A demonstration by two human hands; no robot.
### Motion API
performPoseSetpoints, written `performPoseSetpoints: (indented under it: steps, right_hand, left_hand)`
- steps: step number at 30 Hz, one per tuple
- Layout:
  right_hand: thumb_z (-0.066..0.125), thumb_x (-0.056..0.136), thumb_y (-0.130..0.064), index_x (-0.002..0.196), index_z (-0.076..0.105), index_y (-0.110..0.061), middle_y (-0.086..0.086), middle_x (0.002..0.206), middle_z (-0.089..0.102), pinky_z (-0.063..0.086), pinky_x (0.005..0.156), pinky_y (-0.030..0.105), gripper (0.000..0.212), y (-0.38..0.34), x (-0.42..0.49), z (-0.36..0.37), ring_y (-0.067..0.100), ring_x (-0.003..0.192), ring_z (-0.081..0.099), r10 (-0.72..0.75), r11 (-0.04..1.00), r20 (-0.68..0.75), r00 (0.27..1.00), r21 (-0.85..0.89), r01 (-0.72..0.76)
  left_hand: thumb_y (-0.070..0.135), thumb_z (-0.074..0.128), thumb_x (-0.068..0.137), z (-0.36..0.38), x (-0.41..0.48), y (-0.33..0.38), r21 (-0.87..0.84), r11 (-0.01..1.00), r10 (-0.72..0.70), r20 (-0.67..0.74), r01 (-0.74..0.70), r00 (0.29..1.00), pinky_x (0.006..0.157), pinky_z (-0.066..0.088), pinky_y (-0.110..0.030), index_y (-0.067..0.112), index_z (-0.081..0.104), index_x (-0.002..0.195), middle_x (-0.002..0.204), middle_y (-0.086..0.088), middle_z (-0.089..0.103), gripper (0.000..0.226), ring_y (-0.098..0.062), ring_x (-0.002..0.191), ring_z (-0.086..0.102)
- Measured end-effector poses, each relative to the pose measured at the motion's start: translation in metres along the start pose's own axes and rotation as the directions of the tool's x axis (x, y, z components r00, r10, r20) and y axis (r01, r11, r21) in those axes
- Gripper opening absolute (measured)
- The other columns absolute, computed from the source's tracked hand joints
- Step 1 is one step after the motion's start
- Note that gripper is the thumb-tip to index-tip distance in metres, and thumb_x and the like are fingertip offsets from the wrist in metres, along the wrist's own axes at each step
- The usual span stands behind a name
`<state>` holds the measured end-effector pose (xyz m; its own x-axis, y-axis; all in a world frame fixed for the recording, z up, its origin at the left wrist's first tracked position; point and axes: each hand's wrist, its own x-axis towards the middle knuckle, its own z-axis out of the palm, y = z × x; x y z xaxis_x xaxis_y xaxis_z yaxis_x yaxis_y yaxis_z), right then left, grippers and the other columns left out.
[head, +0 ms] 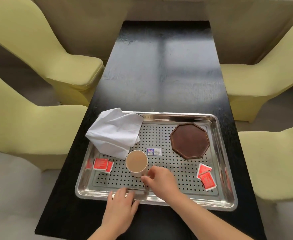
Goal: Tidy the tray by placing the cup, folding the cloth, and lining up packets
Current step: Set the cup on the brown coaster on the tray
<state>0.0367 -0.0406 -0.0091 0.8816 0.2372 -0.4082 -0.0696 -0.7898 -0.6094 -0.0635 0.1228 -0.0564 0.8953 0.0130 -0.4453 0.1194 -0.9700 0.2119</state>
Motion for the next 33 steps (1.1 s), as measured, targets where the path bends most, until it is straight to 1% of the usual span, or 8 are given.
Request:
performPoseSetpoints:
  steps: [3, 7, 10, 14, 17, 20, 25, 33]
  right_hand:
    - [0.065, 0.088, -0.048, 0.073, 0.061, -0.032, -0.014, 0.071, 0.062, 0.04, 0.057, 0.019, 0.022, 0.001, 0.003, 0.007, -0.001, 0.068, 0.056, 0.055, 0.998, 0.024, 0.998, 0.013, -0.056]
    - [0.06, 0.094, -0.041, 0.086, 0.07, -0.021, -0.006, 0.08, 0.07, 0.049, 0.068, 0.028, 0.024, 0.001, 0.007, 0.007, 0.008, 0.075, 0.062, 0.112, 0.992, 0.059, 0.992, 0.049, -0.115]
    - [0.058, 0.095, -0.041, 0.085, 0.066, -0.018, -0.004, 0.078, 0.068, 0.048, 0.066, 0.029, 0.026, 0.005, 0.007, 0.002, 0.012, 0.074, 0.062, 0.136, 0.987, 0.008, 0.991, 0.082, -0.136]
    - [0.058, 0.095, -0.039, 0.079, 0.064, -0.019, -0.003, 0.074, 0.068, 0.048, 0.061, 0.029, 0.026, 0.024, 0.006, -0.021, 0.014, 0.069, 0.063, 0.196, 0.967, -0.085, 0.977, 0.179, -0.179]
    - [0.058, 0.094, -0.036, 0.077, 0.064, -0.015, 0.001, 0.073, 0.069, 0.052, 0.065, 0.038, 0.027, 0.042, 0.013, -0.049, 0.022, 0.072, 0.066, 0.258, 0.946, -0.203, 0.945, 0.253, -0.204]
    - [0.056, 0.095, -0.034, 0.078, 0.064, -0.017, 0.0, 0.073, 0.069, 0.055, 0.072, 0.044, 0.026, 0.058, 0.027, -0.077, 0.021, 0.073, 0.066, 0.303, 0.939, -0.27, 0.914, 0.246, -0.239]
    - [0.056, 0.096, -0.035, 0.078, 0.064, -0.018, 0.0, 0.074, 0.069, 0.053, 0.07, 0.041, 0.026, 0.078, 0.048, -0.106, 0.02, 0.075, 0.066, 0.362, 0.923, -0.347, 0.865, 0.266, -0.279]
    - [0.057, 0.095, -0.031, 0.074, 0.065, -0.014, 0.0, 0.068, 0.071, 0.057, 0.076, 0.044, 0.028, 0.084, 0.061, -0.107, 0.022, 0.072, 0.071, 0.45, 0.868, -0.37, 0.813, 0.396, -0.3]
  left_hand:
    - [0.057, 0.03, 0.099, 0.002, 0.005, -0.005, -0.034, 0.997, -0.069, -0.018, 0.069, 0.997, 0.119, 0.019, -0.043, 0.037, 0.049, 0.134, 0.139, 0.01, 0.045, 0.045, -0.011, 0.134, 0.038]
    - [0.056, 0.033, 0.098, 0.002, 0.014, -0.007, -0.129, 0.981, -0.155, -0.068, 0.146, 0.986, 0.117, 0.023, -0.04, 0.039, 0.051, 0.131, 0.14, 0.008, 0.044, 0.041, -0.011, 0.135, 0.036]
    - [0.055, 0.036, 0.099, 0.003, 0.021, -0.007, -0.138, 0.971, -0.197, -0.02, 0.193, 0.98, 0.12, 0.018, -0.048, 0.039, 0.039, 0.143, 0.157, 0.0, 0.027, 0.047, -0.02, 0.149, 0.017]
    - [0.054, 0.035, 0.099, 0.0, 0.032, -0.009, -0.125, 0.967, -0.219, 0.044, 0.223, 0.975, 0.12, 0.013, -0.058, 0.039, 0.023, 0.151, 0.166, -0.003, 0.008, 0.056, -0.026, 0.153, 0.002]
    - [0.054, 0.034, 0.099, 0.001, 0.037, -0.01, -0.099, 0.971, -0.212, 0.065, 0.218, 0.975, 0.117, 0.016, -0.064, 0.041, 0.02, 0.152, 0.167, -0.003, 0.006, 0.056, -0.028, 0.153, 0.0]
    - [0.054, 0.034, 0.098, 0.002, 0.042, -0.013, -0.071, 0.973, -0.218, 0.062, 0.222, 0.974, 0.114, 0.02, -0.067, 0.042, 0.02, 0.152, 0.166, -0.004, 0.007, 0.057, -0.028, 0.153, 0.001]
    - [0.052, 0.04, 0.096, 0.003, 0.047, -0.016, -0.089, 0.971, -0.218, 0.05, 0.222, 0.975, 0.11, 0.028, -0.067, 0.045, 0.024, 0.147, 0.16, -0.003, 0.015, 0.053, -0.027, 0.15, 0.007]
    - [0.052, 0.042, 0.096, -0.001, 0.055, -0.016, -0.12, 0.956, -0.263, 0.043, 0.266, 0.964, 0.11, 0.027, -0.066, 0.045, 0.022, 0.146, 0.163, -0.006, 0.007, 0.054, -0.029, 0.151, 0.003]
